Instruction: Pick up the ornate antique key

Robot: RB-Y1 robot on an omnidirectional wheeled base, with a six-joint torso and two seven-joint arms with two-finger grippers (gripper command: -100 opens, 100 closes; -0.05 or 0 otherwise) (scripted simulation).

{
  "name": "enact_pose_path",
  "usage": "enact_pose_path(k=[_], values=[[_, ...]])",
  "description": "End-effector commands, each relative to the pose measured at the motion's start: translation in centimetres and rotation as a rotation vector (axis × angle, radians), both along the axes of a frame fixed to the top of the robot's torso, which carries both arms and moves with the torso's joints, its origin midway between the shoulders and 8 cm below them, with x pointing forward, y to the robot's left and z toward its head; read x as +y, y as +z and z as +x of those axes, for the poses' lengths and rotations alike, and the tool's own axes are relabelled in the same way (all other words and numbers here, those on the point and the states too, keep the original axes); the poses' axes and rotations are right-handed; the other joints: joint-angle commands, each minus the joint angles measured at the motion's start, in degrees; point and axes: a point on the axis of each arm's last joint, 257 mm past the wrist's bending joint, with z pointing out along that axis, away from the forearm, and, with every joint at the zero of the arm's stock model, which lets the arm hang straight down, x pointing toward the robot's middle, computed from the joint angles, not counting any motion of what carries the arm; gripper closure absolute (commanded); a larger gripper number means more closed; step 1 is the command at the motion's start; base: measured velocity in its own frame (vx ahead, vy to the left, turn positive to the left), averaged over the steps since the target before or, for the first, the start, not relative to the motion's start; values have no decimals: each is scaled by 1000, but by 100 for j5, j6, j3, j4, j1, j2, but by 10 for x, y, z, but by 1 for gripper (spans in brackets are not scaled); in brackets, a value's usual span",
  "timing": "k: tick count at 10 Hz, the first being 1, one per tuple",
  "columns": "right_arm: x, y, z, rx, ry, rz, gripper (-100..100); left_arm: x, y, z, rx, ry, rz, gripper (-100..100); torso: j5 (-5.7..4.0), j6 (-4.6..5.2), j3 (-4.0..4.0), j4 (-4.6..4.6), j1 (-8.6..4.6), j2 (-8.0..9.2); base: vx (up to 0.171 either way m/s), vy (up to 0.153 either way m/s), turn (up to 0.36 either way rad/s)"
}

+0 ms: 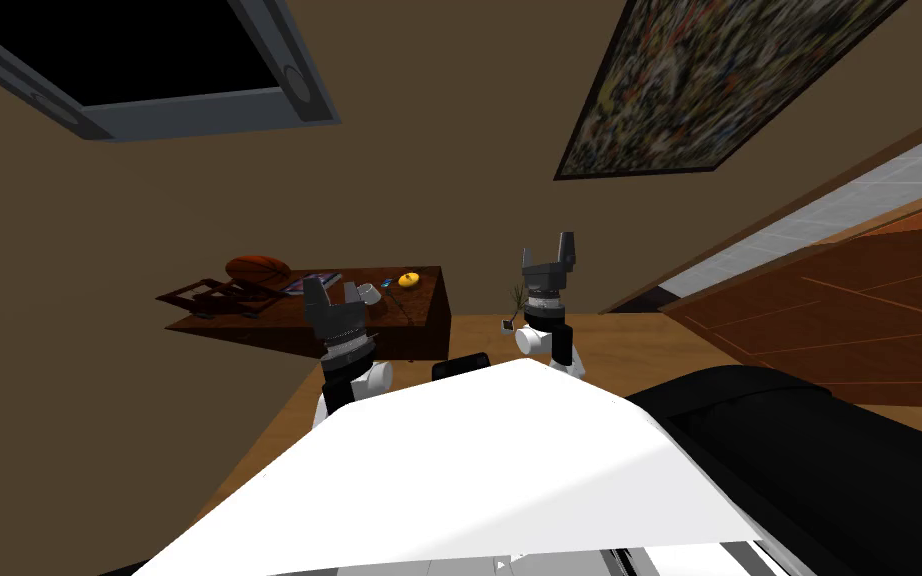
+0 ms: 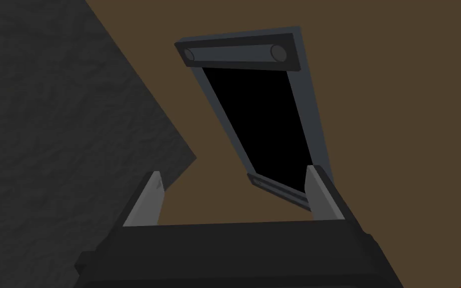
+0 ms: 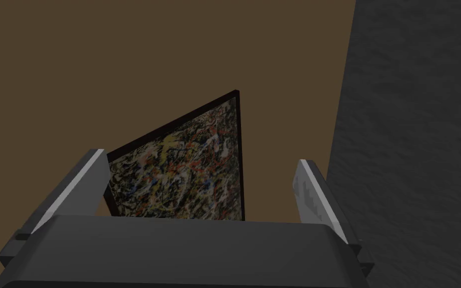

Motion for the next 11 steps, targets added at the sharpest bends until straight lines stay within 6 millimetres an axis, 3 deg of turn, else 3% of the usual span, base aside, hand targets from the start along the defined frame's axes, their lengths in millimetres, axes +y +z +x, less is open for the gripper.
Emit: enact_pose_path(k=[1, 6, 11], values=[[0, 0, 0, 0, 0, 0, 0, -1, -5, 2, 17, -5, 32, -100, 0, 0, 0, 0, 0, 0, -11, 0, -21], [0, 0, 0, 0, 0, 0, 0, 5, -38, 13, 128, 2, 200, -100, 1, 0, 11, 4, 4, 19, -44, 3, -43], [0, 0, 0, 0, 0, 0, 0, 34, -86, 25, 281, 54, 409, -100, 1, 1, 17, 7, 2, 30, -75, 2, -75]])
